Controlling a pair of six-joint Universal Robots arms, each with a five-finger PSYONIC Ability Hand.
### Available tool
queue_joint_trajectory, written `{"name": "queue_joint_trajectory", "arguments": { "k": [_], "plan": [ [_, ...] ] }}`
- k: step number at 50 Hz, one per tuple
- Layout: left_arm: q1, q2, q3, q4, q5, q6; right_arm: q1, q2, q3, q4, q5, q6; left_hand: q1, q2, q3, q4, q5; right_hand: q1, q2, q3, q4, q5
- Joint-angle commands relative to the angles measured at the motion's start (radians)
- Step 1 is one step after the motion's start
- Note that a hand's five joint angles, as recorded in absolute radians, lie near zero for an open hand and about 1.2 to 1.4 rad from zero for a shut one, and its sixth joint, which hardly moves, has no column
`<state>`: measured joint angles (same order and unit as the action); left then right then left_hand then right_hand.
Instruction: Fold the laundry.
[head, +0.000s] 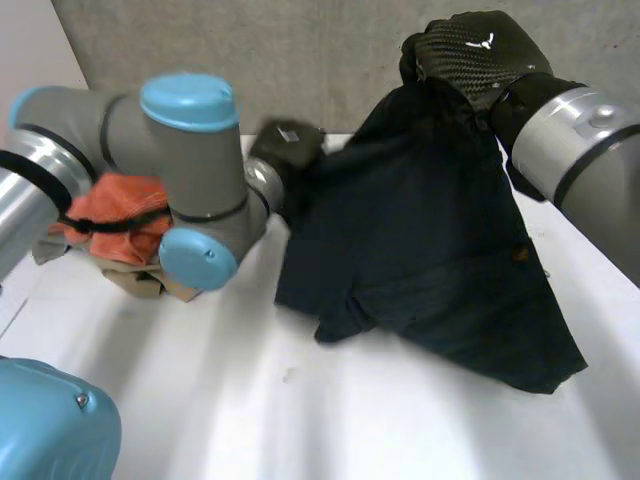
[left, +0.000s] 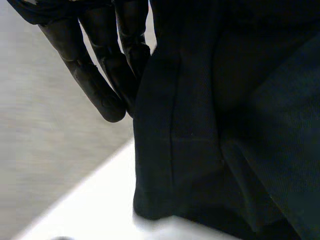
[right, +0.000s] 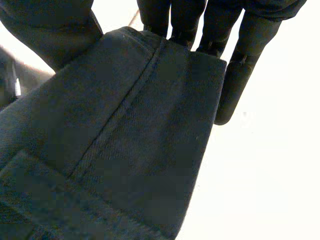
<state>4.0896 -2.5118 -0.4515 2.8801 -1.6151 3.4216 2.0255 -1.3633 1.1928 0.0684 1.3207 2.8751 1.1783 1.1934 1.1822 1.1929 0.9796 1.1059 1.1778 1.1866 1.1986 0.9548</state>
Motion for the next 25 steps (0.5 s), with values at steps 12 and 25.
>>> {"name": "queue_joint_trajectory", "arguments": {
  "k": [12, 25],
  "plan": [
    [0.02, 0.298, 0.01, 0.47, -0.111, 0.031, -0.025, 0.297, -0.343, -0.682, 0.198, 0.216, 0.218, 0.203, 0.214, 0.203, 0.242, 0.29, 0.218, 0.21, 0.198, 0.267],
    [-0.008, 0.444, -0.646, 0.525, -0.111, 0.045, -0.057, 0.219, 0.081, -0.547, 0.089, 0.227, 0.218, 0.203, 0.214, 0.203, 0.242, 0.29, 0.218, 0.21, 0.198, 0.267]
  ]
}}
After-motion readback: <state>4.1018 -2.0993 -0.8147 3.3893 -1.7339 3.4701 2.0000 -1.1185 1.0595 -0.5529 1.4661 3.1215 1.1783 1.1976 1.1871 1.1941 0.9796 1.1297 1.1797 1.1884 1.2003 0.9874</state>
